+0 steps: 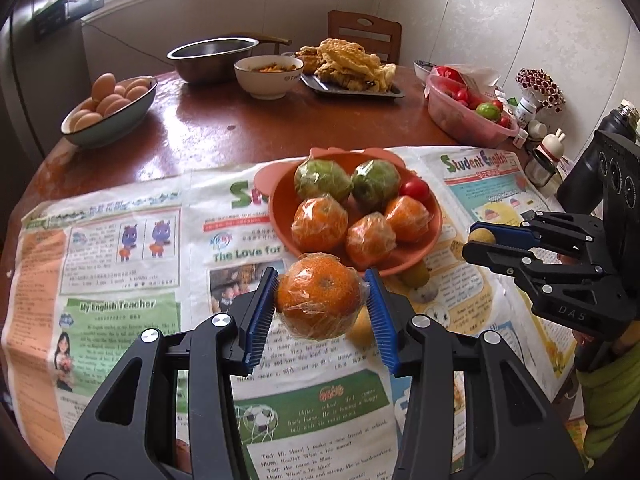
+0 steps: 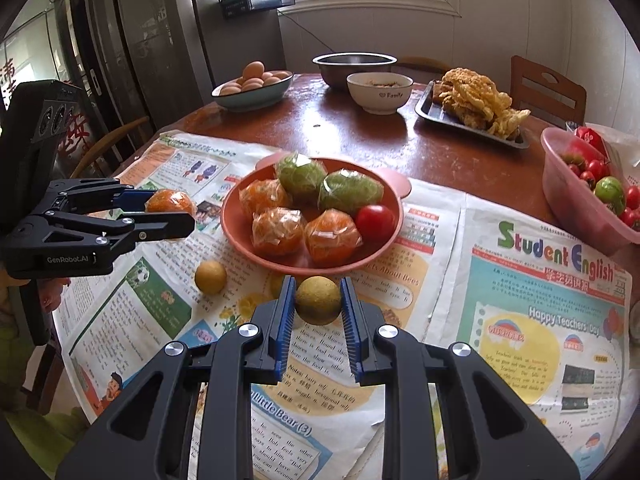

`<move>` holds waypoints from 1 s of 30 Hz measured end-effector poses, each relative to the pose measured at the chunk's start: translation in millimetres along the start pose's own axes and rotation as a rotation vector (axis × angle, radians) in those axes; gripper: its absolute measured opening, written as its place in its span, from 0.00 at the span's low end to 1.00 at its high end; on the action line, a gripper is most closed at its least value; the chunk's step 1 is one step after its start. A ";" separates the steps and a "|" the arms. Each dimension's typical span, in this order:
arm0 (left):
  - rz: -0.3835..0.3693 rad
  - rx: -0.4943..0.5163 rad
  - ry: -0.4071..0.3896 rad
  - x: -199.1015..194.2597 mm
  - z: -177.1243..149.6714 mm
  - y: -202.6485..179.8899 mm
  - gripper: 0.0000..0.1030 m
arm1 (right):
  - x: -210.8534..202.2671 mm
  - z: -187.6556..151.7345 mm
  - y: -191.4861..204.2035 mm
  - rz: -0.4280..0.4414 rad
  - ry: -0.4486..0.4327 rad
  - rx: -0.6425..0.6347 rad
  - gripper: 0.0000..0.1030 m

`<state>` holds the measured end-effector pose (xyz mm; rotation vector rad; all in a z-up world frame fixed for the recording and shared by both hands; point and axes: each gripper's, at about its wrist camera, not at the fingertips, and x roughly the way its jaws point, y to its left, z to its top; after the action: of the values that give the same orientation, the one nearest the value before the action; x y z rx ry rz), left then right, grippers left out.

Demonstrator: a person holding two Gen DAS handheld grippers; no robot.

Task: Organize fruits
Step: 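Carry the brown fruit with the right tool into the plate while the left tool carries the orange there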

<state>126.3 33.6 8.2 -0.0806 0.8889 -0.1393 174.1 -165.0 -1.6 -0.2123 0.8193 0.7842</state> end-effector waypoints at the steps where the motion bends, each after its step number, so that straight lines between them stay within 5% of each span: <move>1: -0.001 0.003 0.000 1.0 2.2 -0.9 0.35 | -0.5 1.7 -0.9 -0.001 -0.003 0.000 0.21; 30: -0.037 0.022 0.032 39.6 22.7 -8.0 0.35 | 22.2 53.1 -25.8 -0.023 -0.037 -0.004 0.21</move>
<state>167.9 19.8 -6.9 -0.0740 0.9178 -0.1851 232.1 -147.0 15.4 -0.2095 0.7796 0.7661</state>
